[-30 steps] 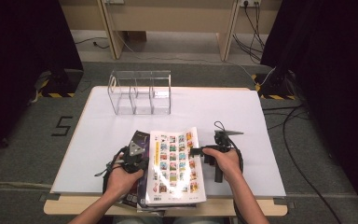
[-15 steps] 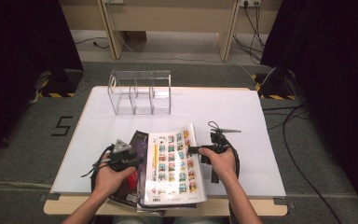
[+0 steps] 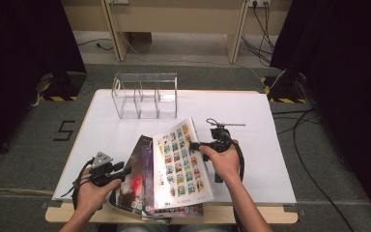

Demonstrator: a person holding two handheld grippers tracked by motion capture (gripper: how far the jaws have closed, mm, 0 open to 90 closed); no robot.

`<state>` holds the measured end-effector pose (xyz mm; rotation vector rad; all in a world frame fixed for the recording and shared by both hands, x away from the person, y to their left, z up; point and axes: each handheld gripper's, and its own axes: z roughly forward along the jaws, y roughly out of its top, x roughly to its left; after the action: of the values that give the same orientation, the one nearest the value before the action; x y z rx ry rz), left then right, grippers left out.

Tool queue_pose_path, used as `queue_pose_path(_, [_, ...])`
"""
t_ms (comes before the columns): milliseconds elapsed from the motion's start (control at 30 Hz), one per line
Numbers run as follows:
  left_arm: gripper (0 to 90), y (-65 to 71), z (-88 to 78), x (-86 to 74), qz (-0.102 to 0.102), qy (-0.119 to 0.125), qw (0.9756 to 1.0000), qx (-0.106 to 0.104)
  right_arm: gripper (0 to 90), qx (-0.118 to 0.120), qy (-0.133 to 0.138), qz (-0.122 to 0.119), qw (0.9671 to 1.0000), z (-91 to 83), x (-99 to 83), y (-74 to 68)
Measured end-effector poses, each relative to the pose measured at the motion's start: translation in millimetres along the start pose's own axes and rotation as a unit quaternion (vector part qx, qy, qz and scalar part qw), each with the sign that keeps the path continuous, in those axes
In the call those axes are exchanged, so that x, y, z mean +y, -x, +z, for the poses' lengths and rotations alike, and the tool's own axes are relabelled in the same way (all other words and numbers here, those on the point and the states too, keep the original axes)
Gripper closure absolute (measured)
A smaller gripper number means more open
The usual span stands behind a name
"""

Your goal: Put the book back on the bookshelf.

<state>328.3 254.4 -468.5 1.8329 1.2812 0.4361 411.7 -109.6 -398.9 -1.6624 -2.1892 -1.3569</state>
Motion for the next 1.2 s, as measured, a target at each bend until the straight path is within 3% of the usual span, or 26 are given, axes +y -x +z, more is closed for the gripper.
queue_pose_path(300, [60.4,-3.3,6.1,-6.1,-0.001,-0.009,1.0,-0.002,74.0,-0.024,0.004,-0.054,0.9983,-7.9,42.2,-27.5])
queue_pose_path(367, [60.8,-3.4,7.7,-7.3,0.0,-0.011,0.9999,-0.004,74.0,-0.034,0.013,-0.076,0.9965,-10.2,57.3,-39.4])
queue_pose_path(533, [61.1,-5.5,9.0,-10.3,-0.003,-0.012,0.9999,-0.005,73.9,-0.041,0.029,-0.09,0.9947,-12.3,76.9,-53.5])
queue_pose_path(600, [61.7,-7.8,9.1,-12.2,-0.005,-0.013,0.9999,-0.004,73.9,-0.052,0.042,-0.107,0.992,-10.9,89.1,-62.5])
queue_pose_path(767, [62.1,-12.1,10.3,-17.6,-0.011,-0.013,0.9998,-0.005,73.9,-0.06,0.063,-0.112,0.9898,-8.5,102.3,-70.8])
queue_pose_path(800, [62.1,-13.8,10.3,-19.2,-0.012,-0.013,0.9998,-0.004,74.0,-0.067,0.075,-0.118,0.9879,-6.3,107.3,-75.3])
queue_pose_path(1033, [62.3,-17.7,9.8,-23.2,-0.019,-0.01,0.9998,-0.003,74.0,-0.084,0.109,-0.123,0.9829,2.3,120.2,-81.7])
queue_pose_path(1200, [62.3,-18.7,12.1,-27.5,-0.025,-0.012,0.9996,-0.005,73.9,-0.104,0.154,-0.119,0.9754,9.1,131.3,-79.1])
